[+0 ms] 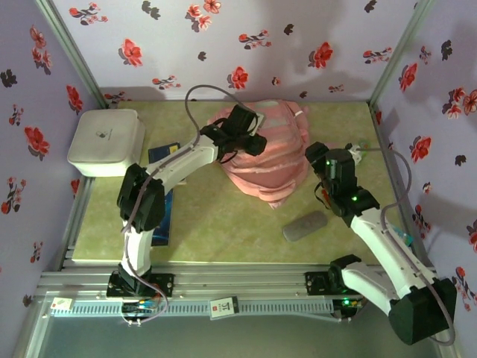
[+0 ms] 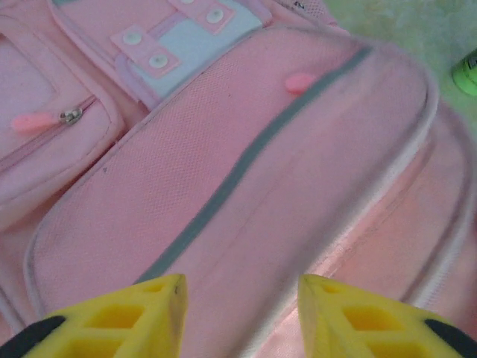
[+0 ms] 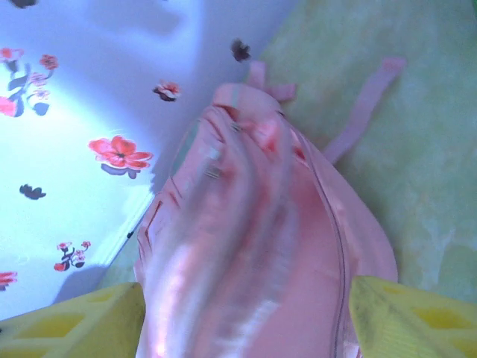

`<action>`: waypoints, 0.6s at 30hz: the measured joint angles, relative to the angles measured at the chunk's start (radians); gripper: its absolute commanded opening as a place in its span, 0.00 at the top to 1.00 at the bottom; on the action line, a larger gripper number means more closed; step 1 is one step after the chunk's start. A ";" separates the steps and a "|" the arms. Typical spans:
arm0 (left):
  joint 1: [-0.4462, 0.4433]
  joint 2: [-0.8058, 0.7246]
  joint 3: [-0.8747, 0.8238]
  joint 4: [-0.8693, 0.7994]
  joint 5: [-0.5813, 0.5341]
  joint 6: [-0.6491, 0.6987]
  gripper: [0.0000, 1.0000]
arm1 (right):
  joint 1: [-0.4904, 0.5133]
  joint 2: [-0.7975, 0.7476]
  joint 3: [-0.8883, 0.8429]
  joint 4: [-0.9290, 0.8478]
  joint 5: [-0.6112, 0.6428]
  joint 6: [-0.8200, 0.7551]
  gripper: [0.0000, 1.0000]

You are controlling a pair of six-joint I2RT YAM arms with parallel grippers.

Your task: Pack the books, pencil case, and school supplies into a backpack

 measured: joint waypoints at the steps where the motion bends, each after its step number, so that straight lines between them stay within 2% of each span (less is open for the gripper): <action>1: 0.007 -0.019 -0.021 0.003 0.011 -0.016 0.42 | 0.000 0.003 0.013 0.001 -0.003 -0.027 0.22; 6: 0.077 -0.153 -0.151 0.012 0.042 -0.095 0.28 | 0.003 0.076 0.069 0.009 -0.069 -0.118 0.19; 13: 0.238 -0.389 -0.502 0.016 0.046 -0.211 0.23 | 0.085 0.221 0.086 0.064 -0.165 -0.165 0.18; 18: 0.334 -0.517 -0.734 -0.047 -0.004 -0.281 0.16 | 0.142 0.296 0.115 0.090 -0.188 -0.173 0.17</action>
